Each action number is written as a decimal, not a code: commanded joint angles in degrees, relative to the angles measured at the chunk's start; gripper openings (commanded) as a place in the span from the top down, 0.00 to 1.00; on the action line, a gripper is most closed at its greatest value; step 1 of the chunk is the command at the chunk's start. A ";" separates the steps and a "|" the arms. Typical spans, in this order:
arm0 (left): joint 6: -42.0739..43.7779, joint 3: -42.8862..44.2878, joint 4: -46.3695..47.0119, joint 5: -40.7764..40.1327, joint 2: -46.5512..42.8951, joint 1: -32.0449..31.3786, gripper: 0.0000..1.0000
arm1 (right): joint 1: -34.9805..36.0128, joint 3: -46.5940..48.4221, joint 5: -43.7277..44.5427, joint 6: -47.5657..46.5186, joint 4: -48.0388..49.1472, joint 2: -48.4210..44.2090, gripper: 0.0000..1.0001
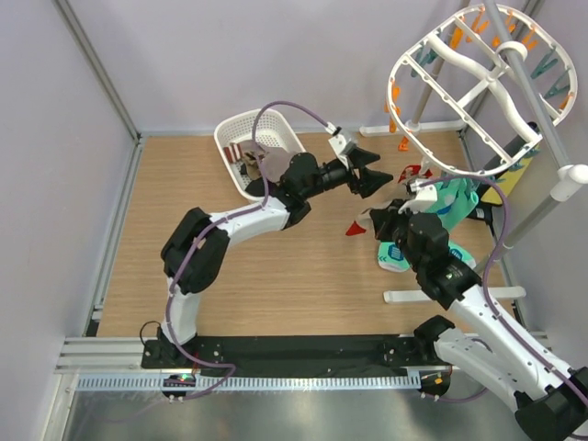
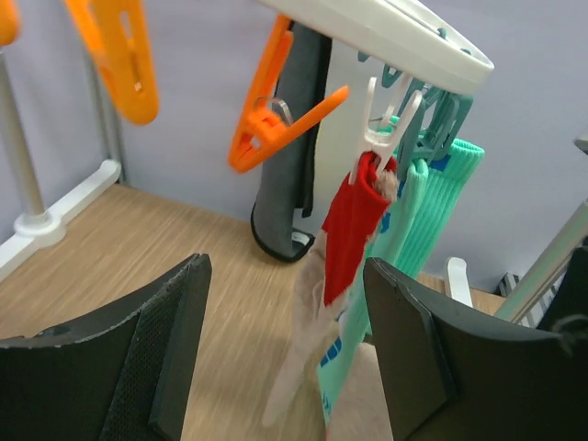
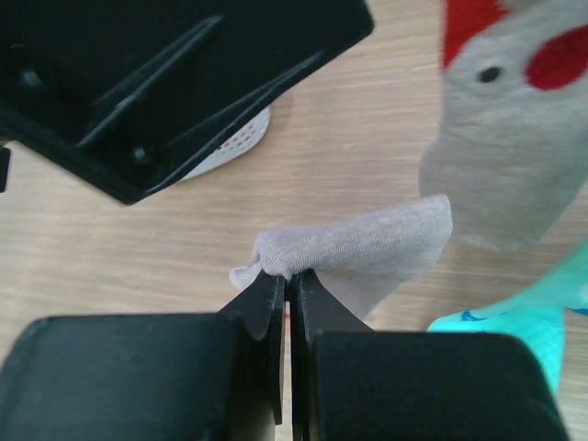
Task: Remove the socks clipped to the hanger
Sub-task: Place the sock in the bin.
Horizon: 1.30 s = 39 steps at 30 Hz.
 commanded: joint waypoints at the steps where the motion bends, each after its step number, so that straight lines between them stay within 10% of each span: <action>1: -1.15 -5.63 5.42 -7.18 -11.06 1.87 0.27 | 0.28 5.98 -7.52 1.71 -3.86 3.45 0.99; 6: -3.18 -14.08 -8.58 -14.64 -23.96 6.00 0.27 | 2.74 15.12 -8.85 3.29 -5.01 11.43 0.99; 17: 3.76 -11.54 -45.02 -57.51 -44.91 13.13 0.17 | 5.02 50.23 -8.93 3.29 2.98 47.20 0.99; 22: 4.29 -14.95 -49.43 -61.32 -49.30 13.30 0.17 | 6.69 67.05 -7.80 2.85 2.82 65.39 0.98; 26: 2.97 -16.28 -51.80 -58.45 -51.76 13.39 0.17 | 7.83 83.82 -7.54 4.26 -9.28 80.86 0.50; 31: 4.55 -13.57 -54.43 -49.04 -52.21 13.39 0.18 | 9.68 80.36 -2.17 2.85 -13.88 73.53 0.26; 39: 0.69 -10.05 -54.53 -32.34 -50.46 12.69 0.20 | 14.69 51.64 7.83 3.10 -22.67 41.81 0.22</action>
